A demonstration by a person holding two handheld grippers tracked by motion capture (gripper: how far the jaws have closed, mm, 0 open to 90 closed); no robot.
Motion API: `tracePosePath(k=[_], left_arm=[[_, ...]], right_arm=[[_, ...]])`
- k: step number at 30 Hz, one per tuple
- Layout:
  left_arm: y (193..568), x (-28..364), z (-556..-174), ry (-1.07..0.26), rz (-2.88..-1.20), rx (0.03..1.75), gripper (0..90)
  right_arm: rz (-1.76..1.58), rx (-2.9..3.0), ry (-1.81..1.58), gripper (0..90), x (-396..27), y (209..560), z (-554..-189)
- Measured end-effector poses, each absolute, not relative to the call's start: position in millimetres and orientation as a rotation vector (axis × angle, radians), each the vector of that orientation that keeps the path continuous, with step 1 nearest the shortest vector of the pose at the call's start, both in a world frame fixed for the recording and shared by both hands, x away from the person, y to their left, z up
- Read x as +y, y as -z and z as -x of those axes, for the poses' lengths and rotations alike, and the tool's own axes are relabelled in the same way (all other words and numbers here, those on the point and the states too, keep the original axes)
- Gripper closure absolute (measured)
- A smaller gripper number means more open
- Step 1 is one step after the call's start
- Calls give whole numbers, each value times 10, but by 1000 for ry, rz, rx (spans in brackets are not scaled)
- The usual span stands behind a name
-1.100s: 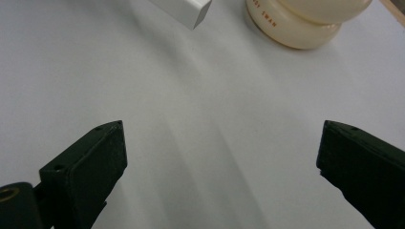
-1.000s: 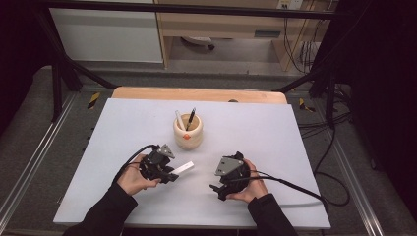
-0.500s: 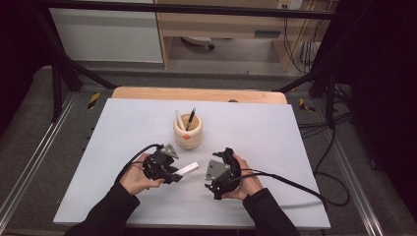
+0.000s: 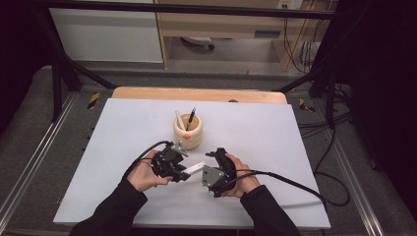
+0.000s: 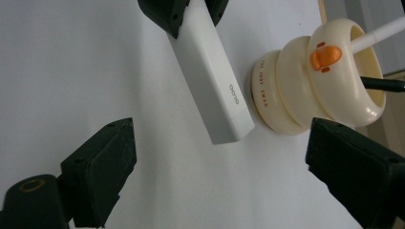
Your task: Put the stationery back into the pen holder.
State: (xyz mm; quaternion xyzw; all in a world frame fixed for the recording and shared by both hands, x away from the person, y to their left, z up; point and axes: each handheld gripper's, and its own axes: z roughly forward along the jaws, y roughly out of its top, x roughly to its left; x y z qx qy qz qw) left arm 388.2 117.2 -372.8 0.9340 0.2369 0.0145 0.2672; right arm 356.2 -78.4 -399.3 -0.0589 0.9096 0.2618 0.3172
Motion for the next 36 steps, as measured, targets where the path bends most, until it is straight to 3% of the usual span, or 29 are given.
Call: tracePosePath(k=[10, 25, 36], left_arm=[[3696, 1035, -3887, -31, -2549, 611, 671], [3695, 897, -3887, -25, -2556, 609, 671], [3696, 852, -3898, -29, -2557, 621, 671]], right_arm=[[328, 2339, -622, 219, -769, 4029, -3553], [494, 2257, -557, 497, -747, 4084, -3530], [535, 2237, -541, 631, -756, 4084, -3504]])
